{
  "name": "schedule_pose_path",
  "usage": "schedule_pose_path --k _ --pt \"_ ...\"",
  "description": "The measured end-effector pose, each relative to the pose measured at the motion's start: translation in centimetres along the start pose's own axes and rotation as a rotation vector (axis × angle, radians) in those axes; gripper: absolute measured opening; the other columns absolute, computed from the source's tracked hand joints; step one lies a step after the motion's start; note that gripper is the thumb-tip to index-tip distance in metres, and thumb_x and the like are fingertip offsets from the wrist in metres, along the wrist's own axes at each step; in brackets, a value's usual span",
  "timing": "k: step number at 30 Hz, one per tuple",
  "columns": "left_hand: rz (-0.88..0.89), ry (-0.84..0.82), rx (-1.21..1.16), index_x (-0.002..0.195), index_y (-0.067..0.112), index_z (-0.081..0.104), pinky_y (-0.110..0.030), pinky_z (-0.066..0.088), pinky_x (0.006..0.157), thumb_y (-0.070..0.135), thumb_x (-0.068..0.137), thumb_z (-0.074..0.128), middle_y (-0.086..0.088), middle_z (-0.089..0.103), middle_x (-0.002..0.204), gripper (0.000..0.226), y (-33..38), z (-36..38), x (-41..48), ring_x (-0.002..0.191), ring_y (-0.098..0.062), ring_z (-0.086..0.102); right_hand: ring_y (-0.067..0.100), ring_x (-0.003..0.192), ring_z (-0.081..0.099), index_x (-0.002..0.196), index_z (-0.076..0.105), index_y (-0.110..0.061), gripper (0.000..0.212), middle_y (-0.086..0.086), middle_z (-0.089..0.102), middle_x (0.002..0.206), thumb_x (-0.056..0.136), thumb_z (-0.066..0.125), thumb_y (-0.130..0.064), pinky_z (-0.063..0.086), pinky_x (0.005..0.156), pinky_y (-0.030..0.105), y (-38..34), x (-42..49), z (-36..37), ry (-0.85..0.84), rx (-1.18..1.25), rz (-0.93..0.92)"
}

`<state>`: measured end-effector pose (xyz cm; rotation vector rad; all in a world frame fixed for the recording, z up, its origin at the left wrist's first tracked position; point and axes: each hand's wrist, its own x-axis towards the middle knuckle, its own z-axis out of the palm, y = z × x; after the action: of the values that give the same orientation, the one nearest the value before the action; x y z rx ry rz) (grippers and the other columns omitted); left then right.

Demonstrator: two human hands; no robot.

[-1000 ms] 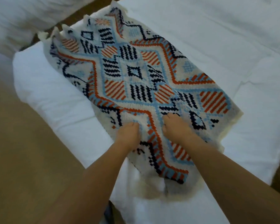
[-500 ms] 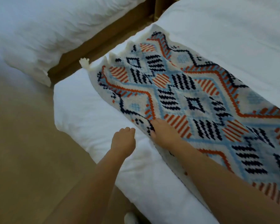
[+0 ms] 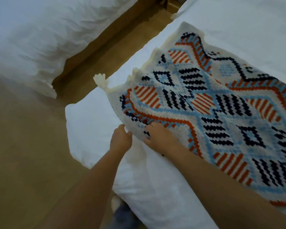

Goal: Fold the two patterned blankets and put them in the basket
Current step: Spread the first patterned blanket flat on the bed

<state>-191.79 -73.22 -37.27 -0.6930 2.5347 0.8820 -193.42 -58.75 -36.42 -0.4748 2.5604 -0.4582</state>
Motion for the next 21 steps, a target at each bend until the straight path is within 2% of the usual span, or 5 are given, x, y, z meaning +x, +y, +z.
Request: schedule_pose_path --k 3,7,11,17,21 --pt "-0.018 0.012 -0.114 0.132 0.005 0.038 -0.032 0.04 0.082 0.021 0.094 0.049 -0.018 0.049 0.13 0.043 -0.5 -1.4 4.2 0.117 -0.033 0.049 0.028 0.115 0.043 0.128 0.04 -0.012 0.058 0.01 0.045 0.126 0.084 0.058 -0.045 0.045 0.089 0.04 -2.0 2.6 1.2 -0.041 -0.031 0.13" --pt "0.157 -0.018 -0.074 0.132 0.006 0.034 -0.043 0.048 0.092 0.023 0.091 0.053 -0.017 0.049 0.129 0.049 -0.2 -2.2 8.6 0.116 -0.034 0.05 0.031 0.127 0.035 0.142 0.019 -0.014 0.08 0.01 0.035 0.139 0.082 0.06 -0.048 0.04 0.097 0.043 -4.2 5.1 3.4 -0.043 -0.042 0.312" --pt "0.248 -0.093 -0.136 0.129 0.009 0.039 -0.028 0.038 0.08 0.012 0.091 0.05 -0.019 0.042 0.127 0.039 0.0 -2.5 10.6 0.111 -0.033 0.049 0.032 0.122 0.038 0.139 0.023 -0.012 0.063 0.012 0.038 0.136 0.089 0.055 -0.033 0.042 0.09 0.042 -5.9 6.9 4.2 0.028 -0.084 0.441" --pt "0.448 -0.17 0.179 0.12 0.0 0.044 -0.041 0.046 0.084 0.004 0.089 0.043 -0.021 0.04 0.12 0.031 -3.0 -4.4 11.0 0.098 -0.037 0.051 0.035 0.115 0.042 0.127 0.041 -0.005 0.04 0.017 0.044 0.126 0.088 0.048 -0.002 0.046 0.078 0.042 -7.5 7.2 4.5 0.051 -0.185 0.473" --pt "0.527 -0.18 0.265 0.124 -0.002 0.042 -0.041 0.047 0.081 0.001 0.089 0.044 -0.021 0.041 0.118 0.035 -6.2 -6.8 9.5 0.094 -0.036 0.051 0.035 0.113 0.047 0.123 0.045 -0.003 0.036 0.019 0.049 0.124 0.088 0.045 0.001 0.046 0.08 0.043 -9.8 6.0 5.3 0.017 -0.196 0.431"
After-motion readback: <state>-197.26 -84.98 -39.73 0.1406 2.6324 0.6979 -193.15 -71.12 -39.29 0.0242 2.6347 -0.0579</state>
